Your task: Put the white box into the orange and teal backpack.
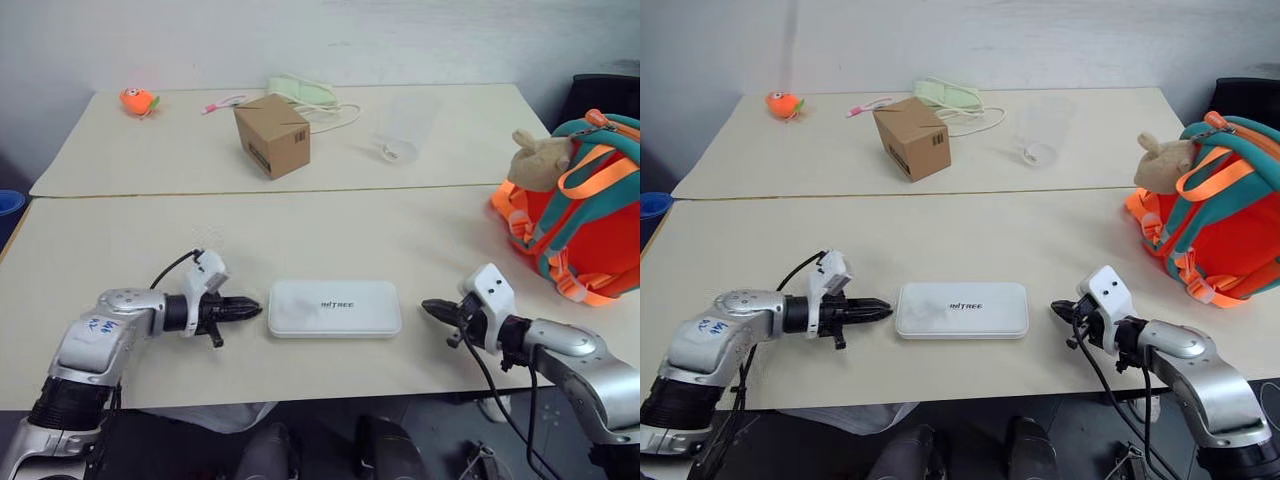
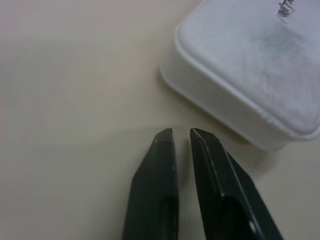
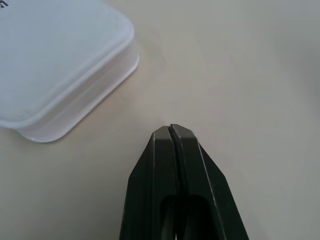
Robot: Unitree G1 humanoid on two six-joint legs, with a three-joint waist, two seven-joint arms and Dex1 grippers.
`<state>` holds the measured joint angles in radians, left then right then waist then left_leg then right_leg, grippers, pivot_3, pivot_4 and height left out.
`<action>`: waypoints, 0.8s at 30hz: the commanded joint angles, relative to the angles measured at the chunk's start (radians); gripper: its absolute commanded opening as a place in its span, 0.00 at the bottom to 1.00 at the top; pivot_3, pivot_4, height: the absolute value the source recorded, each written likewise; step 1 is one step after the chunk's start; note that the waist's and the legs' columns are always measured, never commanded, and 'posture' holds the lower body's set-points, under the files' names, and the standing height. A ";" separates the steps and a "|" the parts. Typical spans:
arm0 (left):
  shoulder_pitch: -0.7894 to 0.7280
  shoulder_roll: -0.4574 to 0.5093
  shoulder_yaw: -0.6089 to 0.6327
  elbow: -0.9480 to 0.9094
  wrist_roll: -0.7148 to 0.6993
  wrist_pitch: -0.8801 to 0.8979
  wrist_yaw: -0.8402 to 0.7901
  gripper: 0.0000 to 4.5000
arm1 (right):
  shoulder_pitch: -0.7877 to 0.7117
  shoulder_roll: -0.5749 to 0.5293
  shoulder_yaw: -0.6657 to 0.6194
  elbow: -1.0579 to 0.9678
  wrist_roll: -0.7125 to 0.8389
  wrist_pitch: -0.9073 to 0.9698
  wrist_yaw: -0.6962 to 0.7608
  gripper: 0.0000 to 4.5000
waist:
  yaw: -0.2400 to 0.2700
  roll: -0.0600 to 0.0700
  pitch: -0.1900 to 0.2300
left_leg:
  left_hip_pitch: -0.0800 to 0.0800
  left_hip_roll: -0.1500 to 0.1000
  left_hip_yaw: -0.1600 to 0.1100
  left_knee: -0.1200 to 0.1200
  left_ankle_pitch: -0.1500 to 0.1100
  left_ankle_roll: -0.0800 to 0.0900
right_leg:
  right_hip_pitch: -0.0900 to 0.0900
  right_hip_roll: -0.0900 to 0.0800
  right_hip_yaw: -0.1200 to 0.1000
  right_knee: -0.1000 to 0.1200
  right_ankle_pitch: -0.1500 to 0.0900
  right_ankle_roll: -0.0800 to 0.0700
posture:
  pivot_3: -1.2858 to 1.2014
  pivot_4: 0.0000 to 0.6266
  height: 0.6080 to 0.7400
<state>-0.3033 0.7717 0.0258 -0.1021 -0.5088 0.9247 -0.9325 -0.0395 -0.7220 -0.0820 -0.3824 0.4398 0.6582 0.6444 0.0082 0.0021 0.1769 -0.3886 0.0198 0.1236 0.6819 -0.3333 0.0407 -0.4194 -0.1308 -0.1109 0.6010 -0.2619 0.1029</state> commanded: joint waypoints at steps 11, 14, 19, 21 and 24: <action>-0.196 -0.148 -0.055 0.180 -0.178 0.483 0.026 0.81 | -0.099 0.082 0.120 0.027 -0.074 -0.008 -0.020 0.00 | 0.004 0.000 0.000 | 0.002 -0.004 -0.002 0.000 0.002 0.002 | 0.004 -0.001 0.000 0.001 0.000 0.001 | 0.52 0.24 1.00; -0.227 -0.234 -0.040 0.210 -0.180 0.527 0.068 0.81 | -0.112 0.104 0.134 0.019 -0.082 0.001 -0.028 0.00 | 0.014 0.000 0.000 | 0.003 -0.005 -0.002 0.001 0.003 0.003 | 0.005 -0.002 0.001 0.000 0.001 0.002 | 0.52 0.24 1.00; -0.236 -0.293 -0.022 0.221 -0.178 0.552 0.109 0.67 | -0.072 0.090 0.080 -0.005 -0.095 0.000 -0.050 0.00 | 0.016 -0.001 -0.001 | 0.003 -0.005 -0.003 0.001 0.003 0.003 | 0.006 -0.002 0.000 0.000 0.001 0.002 | 0.52 0.24 1.00; -0.235 -0.290 0.006 0.221 -0.190 0.560 0.109 0.54 | -0.029 0.079 -0.005 -0.032 -0.058 0.021 -0.054 0.00 | 0.016 -0.001 -0.001 | 0.002 -0.005 -0.003 0.001 0.003 0.003 | 0.006 -0.002 0.000 0.000 0.001 0.002 | 0.52 0.24 1.00; -0.240 -0.287 0.083 0.221 -0.229 0.588 0.117 0.38 | 0.106 0.065 -0.275 -0.099 0.054 0.064 -0.031 0.13 | 0.019 -0.002 0.000 | 0.002 -0.005 -0.004 0.001 0.003 0.003 | 0.006 -0.002 0.000 -0.001 0.001 0.002 | 0.52 0.24 1.00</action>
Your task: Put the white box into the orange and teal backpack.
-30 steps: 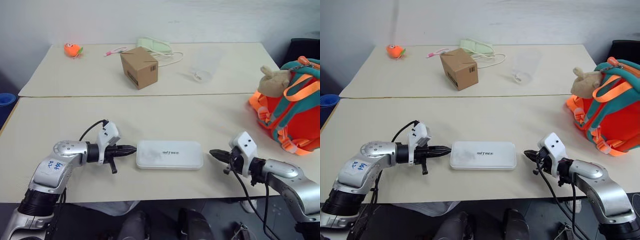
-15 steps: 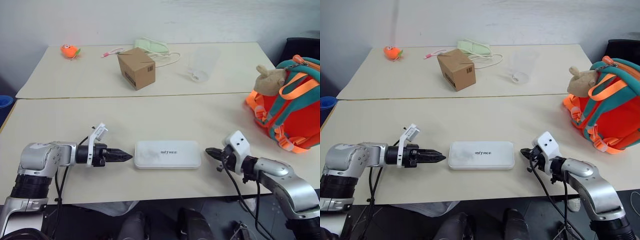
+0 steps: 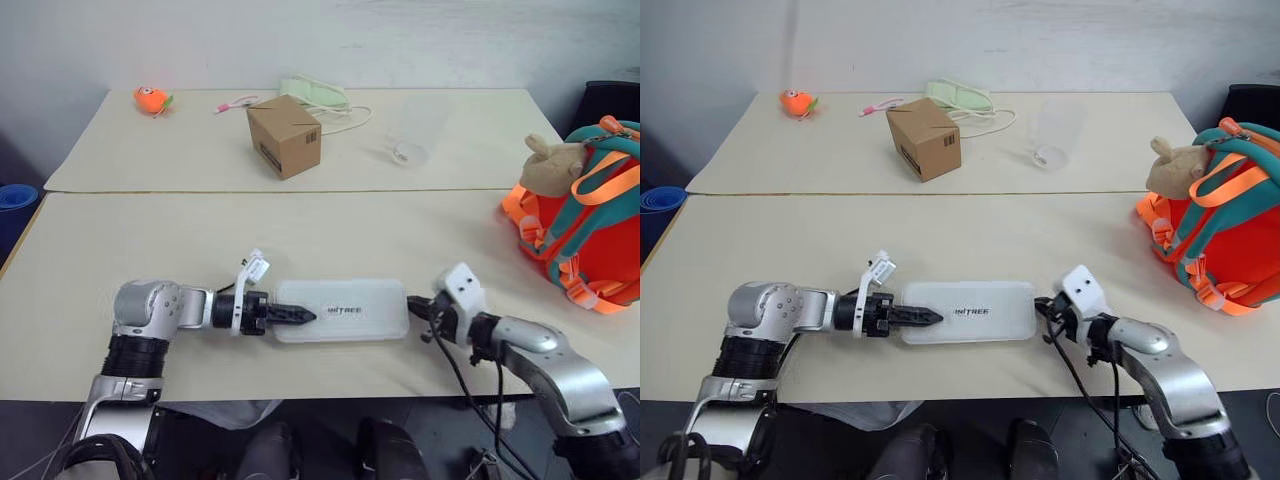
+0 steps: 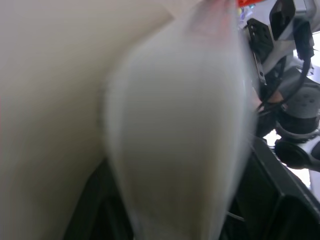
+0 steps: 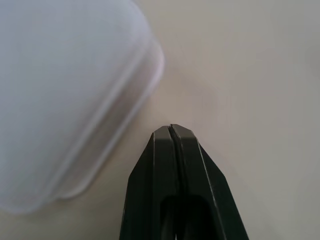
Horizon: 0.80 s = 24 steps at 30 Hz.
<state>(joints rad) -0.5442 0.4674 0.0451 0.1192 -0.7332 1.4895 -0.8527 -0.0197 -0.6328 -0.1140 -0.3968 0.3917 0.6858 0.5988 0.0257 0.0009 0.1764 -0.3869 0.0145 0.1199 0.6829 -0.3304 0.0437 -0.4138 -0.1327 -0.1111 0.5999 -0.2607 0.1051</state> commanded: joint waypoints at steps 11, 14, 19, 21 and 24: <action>0.028 -0.014 0.210 -0.079 -0.099 0.090 0.096 0.28 | 0.089 -0.051 -0.686 0.075 0.234 0.076 -0.080 0.95 | -0.027 -0.001 0.000 | 0.003 0.003 0.000 0.000 -0.001 -0.003 | 0.001 -0.001 0.005 -0.003 0.000 0.000 | 0.52 0.24 1.00; 0.027 -0.003 0.229 -0.101 -0.126 0.094 0.083 0.28 | -0.046 -0.032 -0.605 0.161 0.202 0.039 -0.129 1.00 | -0.029 -0.001 0.000 | 0.002 0.003 0.001 -0.001 -0.001 -0.004 | -0.001 -0.001 0.007 -0.001 0.000 -0.001 | 0.52 0.24 1.00; -0.005 0.019 0.316 -0.109 -0.238 0.103 0.012 0.28 | -0.276 -0.008 -0.447 0.381 0.101 -0.072 -0.189 1.00 | -0.030 -0.001 0.000 | 0.000 0.002 0.002 -0.001 0.002 -0.005 | -0.004 0.002 0.006 0.005 -0.001 -0.002 | 0.52 0.24 1.00; -0.018 0.027 0.346 -0.105 -0.282 0.097 -0.018 0.28 | -0.351 -0.001 -0.388 0.464 0.065 -0.115 -0.193 1.00 | -0.029 -0.001 0.001 | 0.000 0.002 0.002 -0.001 0.002 -0.004 | -0.004 0.001 0.004 0.005 -0.001 -0.002 | 0.52 0.24 1.00; -0.039 0.049 0.379 -0.093 -0.319 0.090 -0.033 0.28 | -0.454 0.013 -0.342 0.596 0.024 -0.208 -0.189 1.00 | -0.029 -0.001 0.001 | -0.001 0.001 0.002 -0.001 0.003 -0.003 | -0.004 0.001 0.004 0.005 -0.001 -0.002 | 0.52 0.24 1.00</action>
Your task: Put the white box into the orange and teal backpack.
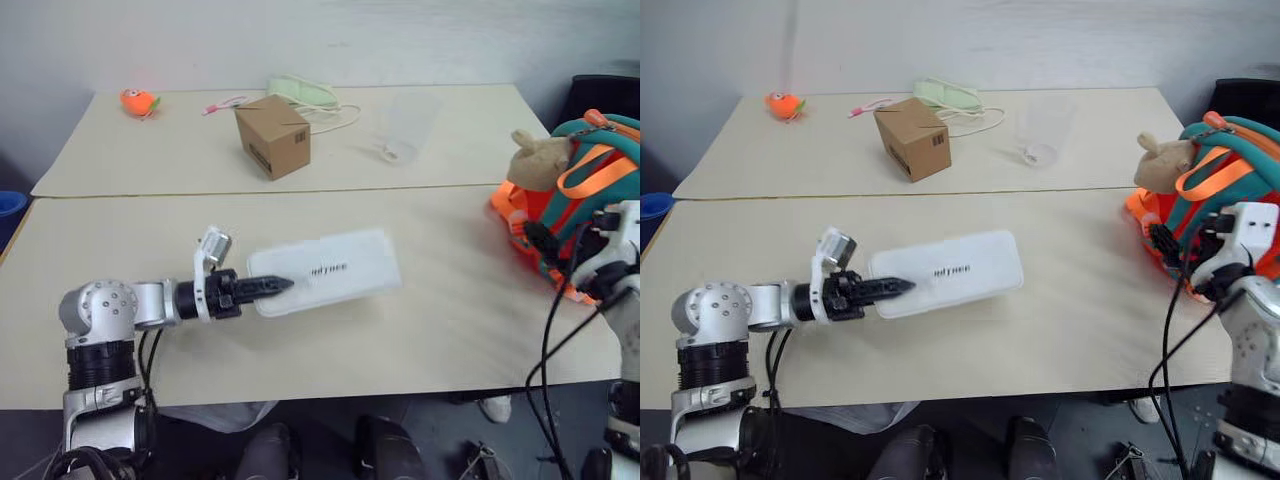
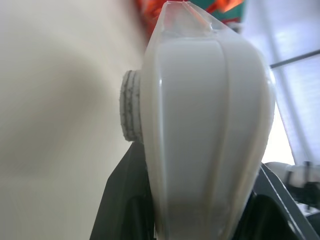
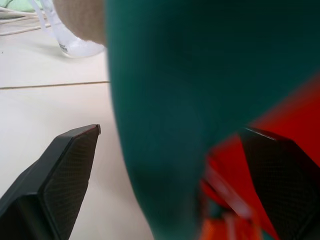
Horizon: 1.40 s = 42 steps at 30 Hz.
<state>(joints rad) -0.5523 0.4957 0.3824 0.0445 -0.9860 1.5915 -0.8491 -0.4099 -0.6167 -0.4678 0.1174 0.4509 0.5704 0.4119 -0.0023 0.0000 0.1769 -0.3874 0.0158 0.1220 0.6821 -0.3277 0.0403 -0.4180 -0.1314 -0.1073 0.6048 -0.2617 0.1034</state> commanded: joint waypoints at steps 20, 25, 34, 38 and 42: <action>-0.217 0.050 0.026 0.014 0.065 -0.550 0.061 0.28 | 0.153 -0.158 0.051 -0.472 0.394 0.136 0.471 0.00 | 0.003 -0.002 0.001 | -0.001 0.001 0.000 -0.001 0.001 -0.001 | 0.000 0.001 -0.002 -0.002 0.000 0.001 | 0.52 0.24 1.00; -0.233 0.063 -0.065 -0.012 0.094 -0.625 -0.026 0.28 | 0.314 -0.305 -0.120 -0.659 0.789 0.343 0.590 0.00 | 0.008 -0.003 0.002 | -0.001 0.000 0.000 -0.001 0.000 0.000 | 0.000 0.001 -0.003 -0.003 0.001 0.001 | 0.52 0.24 1.00; -0.176 0.101 -0.222 -0.101 0.125 -0.696 -0.217 0.28 | 0.539 -0.437 -0.275 -0.686 0.873 0.441 0.678 0.00 | 0.021 -0.007 0.004 | 0.000 0.000 0.000 0.000 -0.002 0.003 | 0.002 -0.001 0.000 -0.005 0.001 0.001 | 0.52 0.24 1.00; -0.152 0.133 -0.319 -0.114 0.230 -0.808 -0.289 0.28 | 0.541 -0.438 -0.248 -0.654 0.808 0.413 0.671 0.00 | 0.028 -0.007 0.004 | 0.000 0.000 -0.001 0.000 -0.002 0.003 | 0.002 -0.001 0.000 -0.009 0.001 0.001 | 0.52 0.24 1.00; -0.222 0.111 -0.447 -0.004 0.458 -1.078 -0.305 0.28 | 0.551 -0.443 -0.245 -0.650 0.793 0.408 0.723 0.00 | 0.037 -0.007 0.004 | 0.000 0.000 -0.002 0.000 -0.002 0.003 | 0.003 -0.002 0.000 -0.010 0.001 0.001 | 0.52 0.24 1.00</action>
<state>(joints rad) -0.7237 0.6229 -0.0089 0.0112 -0.6335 0.6409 -1.1431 0.1373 -1.0448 -0.7011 -0.5226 1.2334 0.9963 1.0972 0.0345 -0.0070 0.1814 -0.3876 0.0149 0.1197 0.6822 -0.3294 0.0435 -0.4144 -0.1336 -0.1076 0.5941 -0.2603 0.1052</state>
